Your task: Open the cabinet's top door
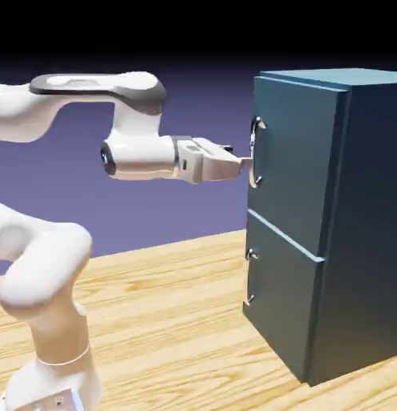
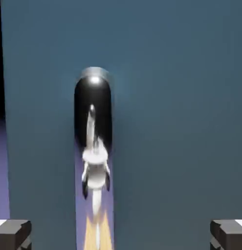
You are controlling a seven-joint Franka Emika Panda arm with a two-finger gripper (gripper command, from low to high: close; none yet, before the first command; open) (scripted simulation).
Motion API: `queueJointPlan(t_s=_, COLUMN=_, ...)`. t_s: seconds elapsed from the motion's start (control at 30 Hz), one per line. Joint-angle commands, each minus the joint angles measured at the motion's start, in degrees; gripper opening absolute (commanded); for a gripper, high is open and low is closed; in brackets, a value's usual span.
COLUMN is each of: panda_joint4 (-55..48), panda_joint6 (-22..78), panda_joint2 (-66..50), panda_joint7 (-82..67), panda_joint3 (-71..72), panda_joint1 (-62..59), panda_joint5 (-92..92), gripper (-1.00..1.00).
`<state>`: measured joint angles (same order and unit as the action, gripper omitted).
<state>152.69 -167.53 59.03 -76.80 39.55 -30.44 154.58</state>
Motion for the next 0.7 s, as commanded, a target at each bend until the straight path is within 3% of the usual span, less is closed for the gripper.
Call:
queueJointPlan(t_s=0.0, panda_joint4=-0.1, panda_joint6=0.0, panda_joint2=0.4, panda_joint7=-1.8, panda_joint3=0.6, panda_joint1=-0.4, panda_joint5=2.5, gripper=0.0)
queueJointPlan(t_s=0.13, panda_joint4=-0.4, panda_joint6=0.1, panda_joint2=1.5, panda_joint7=-6.6, panda_joint3=2.3, panda_joint1=-1.6, panda_joint5=9.0, gripper=0.0)
queueJointPlan(t_s=0.3, panda_joint4=-6.5, panda_joint6=4.3, panda_joint2=-5.5, panda_joint7=-8.8, panda_joint3=7.3, panda_joint1=-10.9, panda_joint5=11.4, gripper=0.0)
queueJointPlan(t_s=0.33, panda_joint4=-6.5, panda_joint6=4.3, panda_joint2=-5.5, panda_joint7=-8.8, panda_joint3=7.3, panda_joint1=-10.9, panda_joint5=11.4, gripper=-1.0)
queueJointPlan(t_s=0.53, panda_joint4=-4.0, panda_joint6=5.1, panda_joint2=-9.0, panda_joint7=-17.9, panda_joint3=-2.6, panda_joint1=-0.5, panda_joint5=12.0, gripper=-1.0)
queueJointPlan(t_s=0.67, panda_joint4=0.0, panda_joint6=7.1, panda_joint2=-7.9, panda_joint7=-15.6, panda_joint3=-10.6, panda_joint1=7.8, panda_joint5=4.0, gripper=-1.0)
